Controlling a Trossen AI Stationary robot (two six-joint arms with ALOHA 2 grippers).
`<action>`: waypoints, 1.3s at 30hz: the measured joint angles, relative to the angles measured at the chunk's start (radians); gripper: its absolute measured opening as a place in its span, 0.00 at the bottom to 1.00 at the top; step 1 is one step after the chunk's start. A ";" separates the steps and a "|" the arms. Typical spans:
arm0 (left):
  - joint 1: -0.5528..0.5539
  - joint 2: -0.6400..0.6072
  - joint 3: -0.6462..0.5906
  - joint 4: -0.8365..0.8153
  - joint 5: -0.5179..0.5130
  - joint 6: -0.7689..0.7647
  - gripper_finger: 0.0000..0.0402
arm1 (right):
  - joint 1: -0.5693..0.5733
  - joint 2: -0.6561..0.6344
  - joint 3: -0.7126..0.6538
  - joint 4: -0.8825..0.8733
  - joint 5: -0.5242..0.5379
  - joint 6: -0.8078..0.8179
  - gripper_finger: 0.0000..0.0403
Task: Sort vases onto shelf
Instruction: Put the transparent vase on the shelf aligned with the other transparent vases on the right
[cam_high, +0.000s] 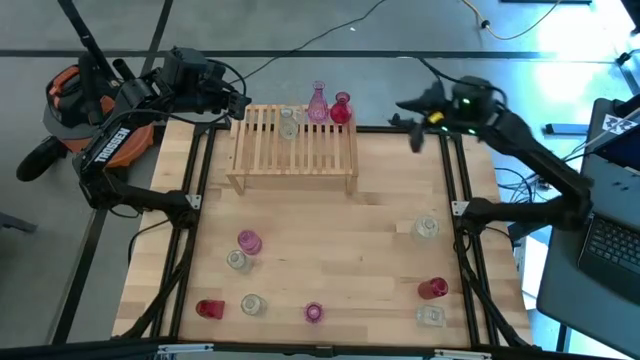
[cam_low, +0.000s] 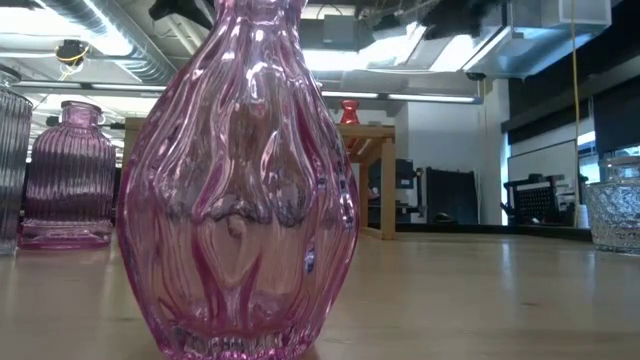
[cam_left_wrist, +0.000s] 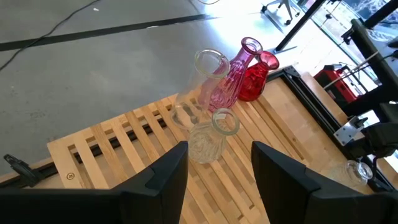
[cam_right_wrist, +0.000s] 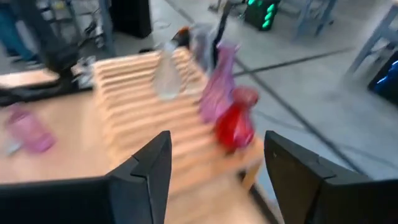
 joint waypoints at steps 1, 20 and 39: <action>0.000 0.000 0.000 0.000 0.000 0.000 0.42 | 0.008 -0.026 0.000 -0.049 -0.012 0.002 0.50; 0.000 0.000 0.000 0.000 0.000 0.000 0.42 | 0.439 -0.134 -0.046 -0.900 0.132 0.509 0.50; 0.000 0.000 0.000 0.000 0.000 0.000 0.42 | 0.781 -0.137 -0.559 -0.596 0.195 0.886 0.50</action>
